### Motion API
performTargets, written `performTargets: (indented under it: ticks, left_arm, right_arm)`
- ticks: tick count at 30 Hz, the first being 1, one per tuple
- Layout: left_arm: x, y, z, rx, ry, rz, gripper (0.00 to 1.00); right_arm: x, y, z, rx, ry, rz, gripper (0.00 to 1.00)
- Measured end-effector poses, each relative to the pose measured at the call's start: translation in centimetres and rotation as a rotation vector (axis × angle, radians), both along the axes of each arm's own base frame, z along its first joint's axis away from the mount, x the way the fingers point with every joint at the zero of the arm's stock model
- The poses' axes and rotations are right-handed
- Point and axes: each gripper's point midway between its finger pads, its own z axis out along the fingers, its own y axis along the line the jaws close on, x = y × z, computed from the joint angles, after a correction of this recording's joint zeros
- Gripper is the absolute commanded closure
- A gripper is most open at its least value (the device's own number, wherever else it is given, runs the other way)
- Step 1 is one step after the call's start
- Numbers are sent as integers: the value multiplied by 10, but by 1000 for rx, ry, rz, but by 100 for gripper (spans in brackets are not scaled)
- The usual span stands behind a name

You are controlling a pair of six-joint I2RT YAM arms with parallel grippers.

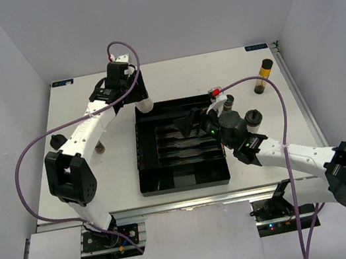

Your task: Organize the condiment bottles

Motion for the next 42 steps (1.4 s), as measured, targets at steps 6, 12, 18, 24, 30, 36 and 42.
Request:
performTargets:
  ticks: [6, 12, 18, 24, 30, 36, 42]
  left_arm:
    - [6, -9, -30, 30, 31, -5, 100]
    - [10, -11, -68, 64, 82, 2, 100]
    - [13, -8, -90, 104, 104, 18, 65]
    - [13, -8, -94, 126, 91, 26, 16]
    - [15, -7, -92, 139, 78, 39, 4]
    - [16, -4, -84, 147, 76, 56, 4]
    - [23, 7, -40, 156, 14, 127, 8]
  right_arm:
    - [2, -4, 4, 14, -11, -25, 9]
    - [3, -4, 7, 22, -19, -27, 9]
    - [3, -4, 7, 23, -20, -27, 10]
    - [3, -4, 7, 23, -20, -27, 9]
    - [3, -4, 7, 23, -20, -27, 10]
    - [3, -4, 7, 23, -20, -27, 9]
    - [3, -4, 7, 22, -19, -27, 9]
